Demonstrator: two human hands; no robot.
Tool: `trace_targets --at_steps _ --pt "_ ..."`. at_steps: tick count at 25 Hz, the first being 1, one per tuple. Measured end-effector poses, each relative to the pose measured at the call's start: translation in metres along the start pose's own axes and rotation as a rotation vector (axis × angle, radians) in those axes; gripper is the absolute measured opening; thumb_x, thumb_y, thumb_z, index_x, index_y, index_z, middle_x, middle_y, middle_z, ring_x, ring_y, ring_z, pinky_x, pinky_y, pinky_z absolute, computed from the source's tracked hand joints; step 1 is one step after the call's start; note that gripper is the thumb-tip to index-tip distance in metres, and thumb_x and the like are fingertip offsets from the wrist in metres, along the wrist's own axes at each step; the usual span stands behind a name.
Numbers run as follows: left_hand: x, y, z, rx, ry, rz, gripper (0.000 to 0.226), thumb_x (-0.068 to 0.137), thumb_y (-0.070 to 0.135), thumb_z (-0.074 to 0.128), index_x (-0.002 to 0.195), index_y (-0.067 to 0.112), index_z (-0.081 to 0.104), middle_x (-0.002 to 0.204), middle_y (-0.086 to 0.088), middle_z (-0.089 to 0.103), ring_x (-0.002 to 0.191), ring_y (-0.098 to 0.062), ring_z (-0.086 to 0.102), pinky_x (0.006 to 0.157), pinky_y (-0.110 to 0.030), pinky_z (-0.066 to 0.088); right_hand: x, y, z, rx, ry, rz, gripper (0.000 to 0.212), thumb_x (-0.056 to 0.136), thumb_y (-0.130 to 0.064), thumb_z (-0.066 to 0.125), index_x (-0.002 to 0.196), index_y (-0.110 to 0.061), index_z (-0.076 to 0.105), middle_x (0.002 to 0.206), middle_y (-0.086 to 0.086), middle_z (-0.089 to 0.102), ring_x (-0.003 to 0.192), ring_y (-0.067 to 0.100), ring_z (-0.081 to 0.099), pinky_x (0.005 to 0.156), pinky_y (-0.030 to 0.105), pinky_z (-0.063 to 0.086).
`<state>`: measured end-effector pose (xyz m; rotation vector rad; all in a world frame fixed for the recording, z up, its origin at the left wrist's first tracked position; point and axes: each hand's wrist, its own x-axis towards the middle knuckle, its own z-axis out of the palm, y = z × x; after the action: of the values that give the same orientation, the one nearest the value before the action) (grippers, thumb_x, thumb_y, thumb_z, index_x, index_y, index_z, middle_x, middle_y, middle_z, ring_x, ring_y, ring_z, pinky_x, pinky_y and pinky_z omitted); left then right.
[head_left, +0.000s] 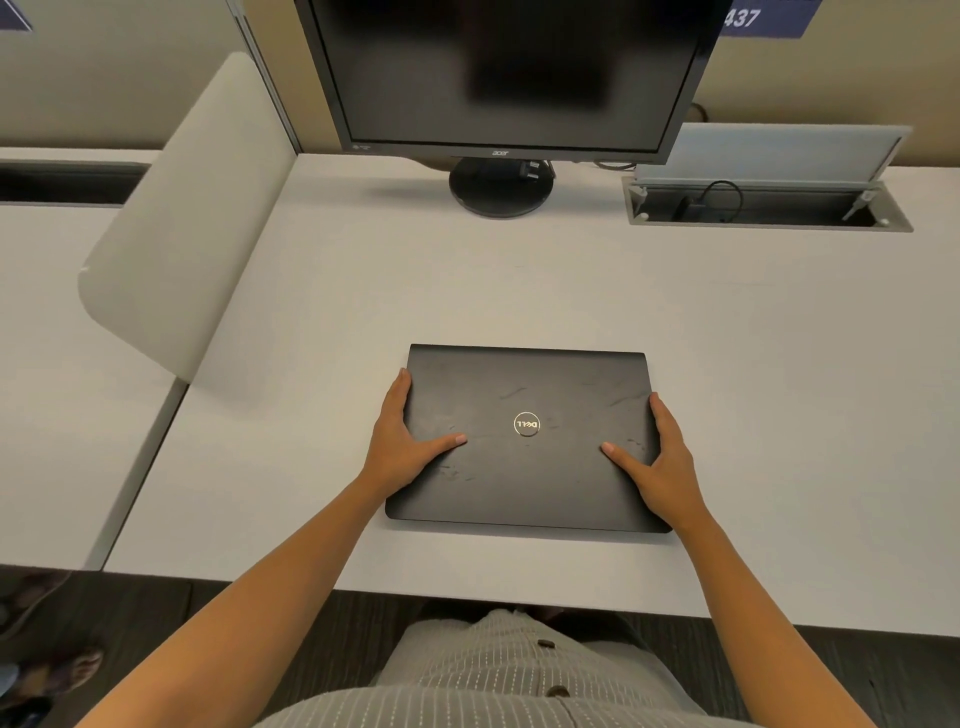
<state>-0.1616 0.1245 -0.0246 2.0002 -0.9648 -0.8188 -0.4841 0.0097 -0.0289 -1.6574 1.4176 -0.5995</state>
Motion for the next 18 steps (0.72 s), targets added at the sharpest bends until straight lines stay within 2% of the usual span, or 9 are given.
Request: trace_targets --at_steps 9,15,18 --pt "-0.0012 -0.0001 0.0041 0.043 -0.004 0.03 0.119 0.072 0.044 0.089 0.162 0.021 0.015 0.167 0.01 0.017 0.153 -0.008 0.019 0.121 -0.025 0.019 0.0016 0.0007 -0.0044 0.0 -0.026 -0.011 0.093 0.084 -0.034 0.075 0.157 -0.022 0.018 0.162 -0.004 0.026 0.146 0.018 0.03 0.11 0.025 0.026" --pt "-0.0004 -0.0014 0.0037 0.056 -0.009 0.031 0.118 0.073 0.046 0.087 0.162 0.021 0.013 0.168 0.01 0.014 0.153 -0.008 0.017 0.125 -0.031 0.018 0.0021 -0.0004 -0.0044 -0.006 -0.037 -0.01 0.093 0.085 -0.034 0.074 0.158 -0.023 0.017 0.162 -0.005 0.025 0.146 0.018 0.028 0.11 0.026 0.025" --pt "-0.0004 -0.0026 0.0061 0.113 -0.026 0.062 0.115 0.079 0.049 0.081 0.162 0.019 0.007 0.17 0.009 0.005 0.155 -0.007 0.009 0.123 -0.026 0.012 0.0003 0.0001 -0.0029 -0.044 -0.038 -0.035 0.091 0.088 -0.038 0.07 0.158 -0.022 0.014 0.164 -0.006 0.021 0.148 0.015 0.024 0.114 0.026 0.022"
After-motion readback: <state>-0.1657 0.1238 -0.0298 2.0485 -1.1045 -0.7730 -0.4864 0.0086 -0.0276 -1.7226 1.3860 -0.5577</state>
